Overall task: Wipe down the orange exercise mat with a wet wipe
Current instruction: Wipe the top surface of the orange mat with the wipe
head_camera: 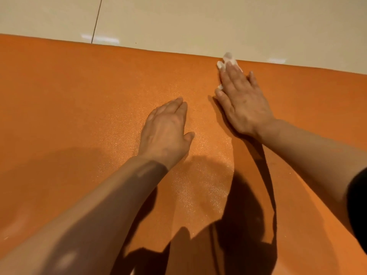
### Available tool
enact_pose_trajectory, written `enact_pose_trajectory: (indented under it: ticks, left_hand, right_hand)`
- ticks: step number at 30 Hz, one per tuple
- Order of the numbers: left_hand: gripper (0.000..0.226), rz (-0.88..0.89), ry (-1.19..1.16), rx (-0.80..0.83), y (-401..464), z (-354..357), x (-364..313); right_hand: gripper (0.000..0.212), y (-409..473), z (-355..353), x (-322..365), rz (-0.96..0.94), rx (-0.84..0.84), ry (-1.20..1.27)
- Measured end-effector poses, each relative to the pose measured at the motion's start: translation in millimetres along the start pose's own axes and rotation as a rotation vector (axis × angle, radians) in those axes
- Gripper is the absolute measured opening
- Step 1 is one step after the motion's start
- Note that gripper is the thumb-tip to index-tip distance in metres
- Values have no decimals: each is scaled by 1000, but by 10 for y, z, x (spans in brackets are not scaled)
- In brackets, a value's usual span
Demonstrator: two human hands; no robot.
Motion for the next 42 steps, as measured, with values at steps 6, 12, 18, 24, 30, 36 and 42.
enact_pose_trajectory:
  ticks: [6,12,18,24,30,36,42]
  left_hand:
    - [74,-53,-14,-33,98,-52,14]
    - [71,-74,-3,-57,129,-39,-152]
    - [71,-8,9,-24,102,57,-461]
    - [72,11,21,-6,42,89,-498]
    - [73,-27,30,3,-70,59,-268]
    - [78,-144,-42,-24,-242,57,23]
    - [75,-139,-21,-8,-445,142,21]
  right_hand:
    - [67,385,48,593,-207,47,83]
    - [61,488,-13,187,-151,59,-22]
    - [64,19,-71,-434,32,37,-49]
    - [65,-461,-92,-895,229,13,-42]
    - [71,-161,-28,-250,229,-39,56]
    - [61,89,85,722,-192,29,166]
    - [67,-663,29,-169,67,-84,43]
Point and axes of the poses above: each hand's wrist, its own y-axis towards the middle knuckle, its own z-axis out of the palm, x = y × z, the point moved 10 cm from there along y, towards the middle knuckle, and after that the axes turned 12 degrees about -z, right-handed, at the moved point
